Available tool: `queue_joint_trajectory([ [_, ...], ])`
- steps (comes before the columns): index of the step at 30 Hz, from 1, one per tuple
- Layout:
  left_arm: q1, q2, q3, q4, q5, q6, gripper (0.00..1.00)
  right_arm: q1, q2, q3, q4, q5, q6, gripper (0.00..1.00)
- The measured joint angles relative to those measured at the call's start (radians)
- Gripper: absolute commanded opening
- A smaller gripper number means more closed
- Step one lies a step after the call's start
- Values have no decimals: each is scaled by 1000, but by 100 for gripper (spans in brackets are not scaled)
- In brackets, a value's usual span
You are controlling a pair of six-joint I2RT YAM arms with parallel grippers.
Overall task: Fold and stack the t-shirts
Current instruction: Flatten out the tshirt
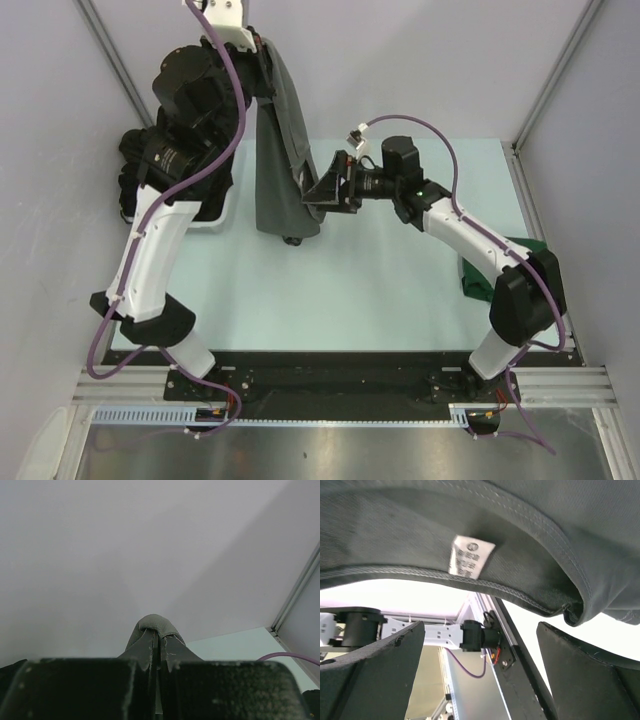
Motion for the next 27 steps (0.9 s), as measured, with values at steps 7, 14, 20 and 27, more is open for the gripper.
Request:
queue_joint_trajectory([
  [7,0,3,13,0,14,-18,0,6,6,-1,-71,3,-63,100],
  [14,0,3,14,0,14,-19,0,3,6,22,-133,3,-108,100],
  [20,0,2,14,0,17,-37,0,0,16,31,-159,23,-139,100],
  [27,0,-11,14,-6,35,-66,0,8,94,85,-229,118,-226,100],
])
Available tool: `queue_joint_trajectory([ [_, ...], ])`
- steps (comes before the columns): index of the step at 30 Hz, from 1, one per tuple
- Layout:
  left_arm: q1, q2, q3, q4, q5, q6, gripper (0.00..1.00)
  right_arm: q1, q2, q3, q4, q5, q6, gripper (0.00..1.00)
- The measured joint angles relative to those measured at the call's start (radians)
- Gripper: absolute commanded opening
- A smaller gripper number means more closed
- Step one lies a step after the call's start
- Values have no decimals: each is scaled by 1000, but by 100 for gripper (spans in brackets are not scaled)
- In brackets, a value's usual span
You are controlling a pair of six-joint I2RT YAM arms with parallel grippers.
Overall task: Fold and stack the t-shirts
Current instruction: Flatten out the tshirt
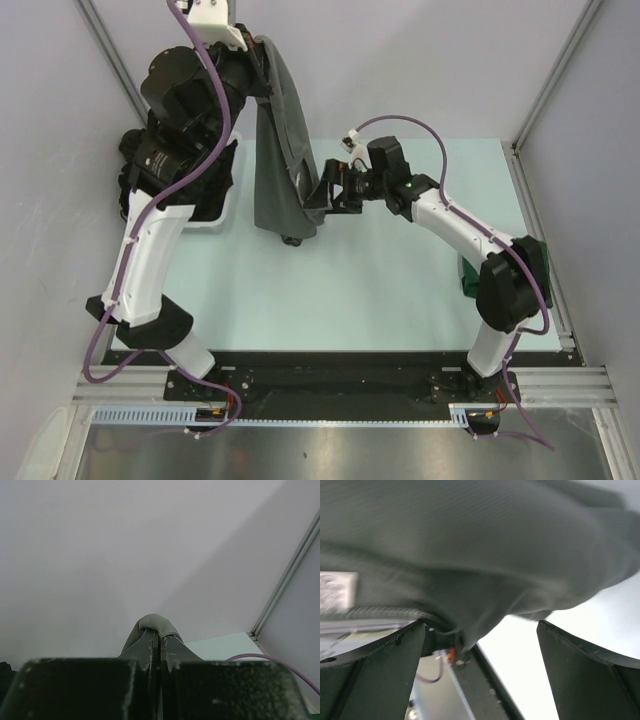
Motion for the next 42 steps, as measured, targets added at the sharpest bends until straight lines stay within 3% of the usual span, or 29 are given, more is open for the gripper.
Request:
queue_joint_trajectory([
  [9,-1,-39,-19,-17,3,-12,0,34,69,118,-117,203,-135,94],
  [17,-1,-61,-51,-23,2,-11,0,25,83,161,-127,246,-169,71],
  [24,-2,-66,-67,-36,10,-13,0,9,110,165,-127,245,-167,60],
  [36,-6,-111,-117,-48,46,-35,0,-2,156,217,-104,225,-171,63],
  [39,-6,-123,-123,-50,50,-37,0,-4,182,262,-104,212,-179,54],
  [42,-6,-131,-124,-51,50,-37,0,-8,203,303,-103,189,-183,24],
])
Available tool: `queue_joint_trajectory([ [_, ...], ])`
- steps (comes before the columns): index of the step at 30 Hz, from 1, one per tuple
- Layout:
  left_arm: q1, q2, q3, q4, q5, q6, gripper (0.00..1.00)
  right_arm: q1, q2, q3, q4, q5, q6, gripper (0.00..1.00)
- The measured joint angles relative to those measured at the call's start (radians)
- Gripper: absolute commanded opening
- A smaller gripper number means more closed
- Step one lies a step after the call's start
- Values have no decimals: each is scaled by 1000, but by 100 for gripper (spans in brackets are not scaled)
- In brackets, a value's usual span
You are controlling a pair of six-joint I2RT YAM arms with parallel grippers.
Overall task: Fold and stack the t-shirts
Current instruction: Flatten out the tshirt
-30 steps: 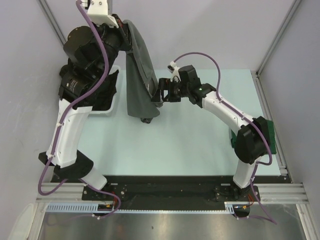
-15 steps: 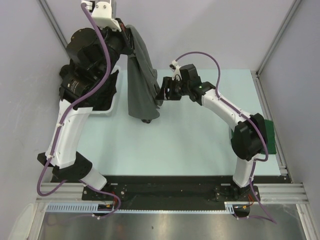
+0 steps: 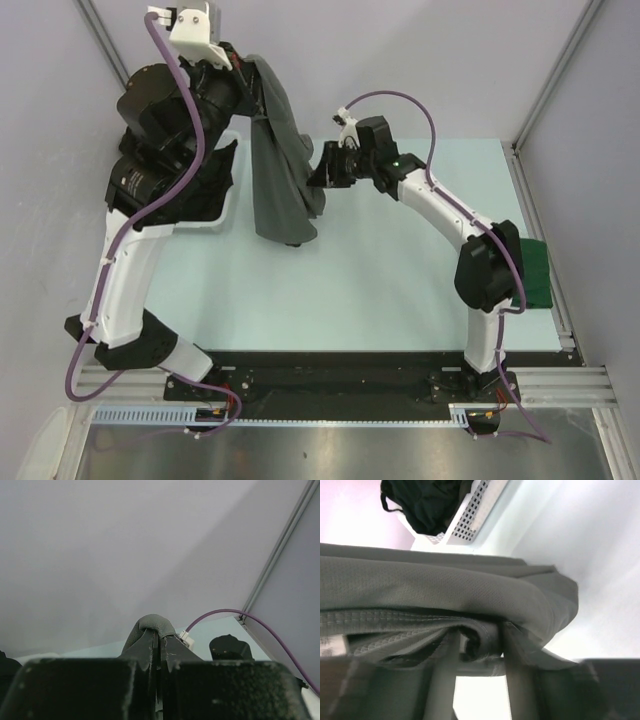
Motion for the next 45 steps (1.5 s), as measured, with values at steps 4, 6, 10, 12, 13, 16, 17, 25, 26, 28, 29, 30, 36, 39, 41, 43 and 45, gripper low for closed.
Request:
queue_joint_trajectory([
  [4,0,-5,0,-5,0,0,0,-6,28,37,2,-20,2,0],
  [6,0,-6,-1,-10,0,1,0,-7,37,41,1,-20,5,0],
  [10,0,-14,-29,-12,-1,2,0,-10,45,42,-23,-5,0,0],
  [12,0,-16,-54,-10,-6,6,0,-20,45,52,-58,24,-13,0],
  [13,0,-16,-66,-10,-10,8,0,-29,45,62,-80,41,-22,0],
  [16,0,-1,-108,-6,-27,21,0,-85,45,102,-139,102,-56,0],
  [17,0,13,-114,-3,-32,27,0,-114,45,114,-151,124,-64,0],
  [25,86,264,-81,19,-13,-5,0,-391,47,268,-246,246,-87,0],
  [26,97,299,-72,14,-10,-12,0,-413,50,303,-249,255,-87,0],
  [28,124,393,-10,-11,-4,-32,0,-451,64,401,-254,268,-85,0],
  [29,137,450,47,-35,-1,-48,0,-465,76,463,-258,272,-84,0],
  [30,145,499,100,-45,2,-58,0,-477,91,522,-256,272,-81,0],
  [36,200,600,200,-5,21,-114,0,-538,148,772,-206,243,-48,0],
  [39,215,576,200,62,26,-121,0,-568,148,782,-181,215,-32,0],
  [41,219,550,200,91,26,-118,0,-584,148,780,-176,188,-22,0],
  [43,219,501,187,130,24,-111,0,-596,148,774,-175,164,-14,0],
  [45,217,440,157,157,22,-102,0,-600,148,766,-174,148,-11,0],
])
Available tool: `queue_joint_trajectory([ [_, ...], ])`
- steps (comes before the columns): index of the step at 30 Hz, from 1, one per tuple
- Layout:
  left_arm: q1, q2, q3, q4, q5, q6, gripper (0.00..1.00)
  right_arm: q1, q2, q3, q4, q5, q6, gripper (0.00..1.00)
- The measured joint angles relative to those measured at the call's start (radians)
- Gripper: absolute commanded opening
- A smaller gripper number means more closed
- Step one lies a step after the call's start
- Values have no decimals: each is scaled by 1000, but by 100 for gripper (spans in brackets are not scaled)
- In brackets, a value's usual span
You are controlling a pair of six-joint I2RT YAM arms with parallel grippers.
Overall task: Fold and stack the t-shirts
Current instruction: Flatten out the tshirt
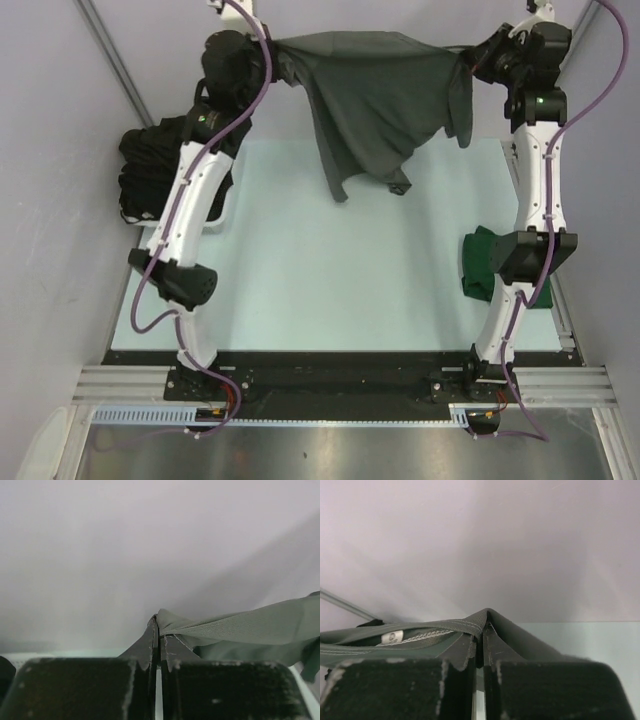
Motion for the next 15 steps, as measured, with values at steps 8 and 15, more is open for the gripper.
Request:
queue_joint_trajectory([
  [8,-8,-270,-200,42,-2,9,0,5,-34,-113,-23,-85,6,0],
  [15,-9,-336,-401,32,-37,10,0,-25,-122,-252,-65,-109,6,0],
])
